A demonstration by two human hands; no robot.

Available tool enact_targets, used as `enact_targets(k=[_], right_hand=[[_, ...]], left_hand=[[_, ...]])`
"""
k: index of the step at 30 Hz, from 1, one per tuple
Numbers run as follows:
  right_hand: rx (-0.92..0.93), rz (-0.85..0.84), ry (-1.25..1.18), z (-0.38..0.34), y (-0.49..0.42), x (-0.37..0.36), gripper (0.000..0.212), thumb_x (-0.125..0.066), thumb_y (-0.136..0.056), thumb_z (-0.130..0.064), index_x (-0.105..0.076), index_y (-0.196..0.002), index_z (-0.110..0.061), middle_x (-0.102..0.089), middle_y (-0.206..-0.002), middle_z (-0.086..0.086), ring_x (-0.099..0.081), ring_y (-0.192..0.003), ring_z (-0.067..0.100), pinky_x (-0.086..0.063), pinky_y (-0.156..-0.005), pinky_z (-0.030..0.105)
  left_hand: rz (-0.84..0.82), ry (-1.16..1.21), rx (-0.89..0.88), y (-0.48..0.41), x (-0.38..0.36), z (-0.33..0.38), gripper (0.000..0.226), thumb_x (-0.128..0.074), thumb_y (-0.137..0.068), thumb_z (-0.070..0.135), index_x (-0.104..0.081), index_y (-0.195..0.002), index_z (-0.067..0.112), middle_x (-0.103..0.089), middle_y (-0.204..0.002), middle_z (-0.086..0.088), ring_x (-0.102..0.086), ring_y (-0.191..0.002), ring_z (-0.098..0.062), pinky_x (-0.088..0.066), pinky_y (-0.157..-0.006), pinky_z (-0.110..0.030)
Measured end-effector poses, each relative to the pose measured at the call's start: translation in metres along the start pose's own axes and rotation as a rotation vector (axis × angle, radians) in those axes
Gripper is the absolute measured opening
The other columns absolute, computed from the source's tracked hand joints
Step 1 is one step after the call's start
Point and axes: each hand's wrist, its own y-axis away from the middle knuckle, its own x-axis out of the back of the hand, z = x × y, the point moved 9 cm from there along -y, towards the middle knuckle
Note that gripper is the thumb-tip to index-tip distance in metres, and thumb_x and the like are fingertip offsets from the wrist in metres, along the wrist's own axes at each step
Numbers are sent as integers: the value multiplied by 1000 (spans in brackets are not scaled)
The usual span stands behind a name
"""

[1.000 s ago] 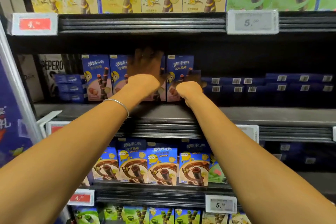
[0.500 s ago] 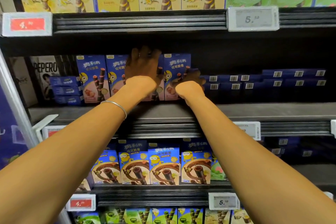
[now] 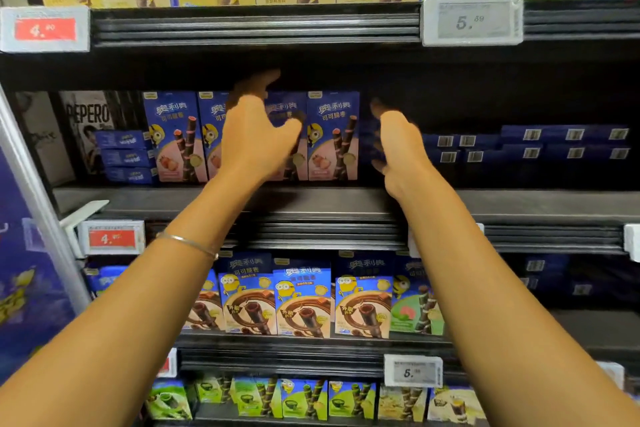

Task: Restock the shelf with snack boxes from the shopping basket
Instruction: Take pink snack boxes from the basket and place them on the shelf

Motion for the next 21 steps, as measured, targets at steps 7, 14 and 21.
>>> enact_targets(k=[7, 14, 21], right_hand=[[14, -311, -216, -2, 49, 29, 53, -50, -101, -52, -59, -134, -12, -62, -136, 12, -57, -127, 28, -44, -102, 47], [52, -550, -389, 27, 104, 103, 59, -41, -104, -51, -57, -136, -4, -67, -132, 18, -66, -121, 30, -51, -106, 48], [-132, -435, -44, 168, 186, 247, 43, -36, -107, -46, -64, -120, -15, -71, -127, 10, -68, -118, 24, -53, -100, 46]], left_hand=[[26, 746, 353, 84, 17, 5, 29, -54, -105, 36, -60, -132, 27, -68, -134, 3, -65, -125, -13, -51, -102, -40], [133, 910, 535, 214, 19, 18, 36, -38, -109, 40, -58, -131, 20, -74, -130, -5, -70, -122, -22, -57, -96, -39], [10, 766, 857, 424, -29, 32, 29, -49, -101, 40, -64, -119, 21, -76, -113, -5, -73, -96, -19, -54, -76, -30]])
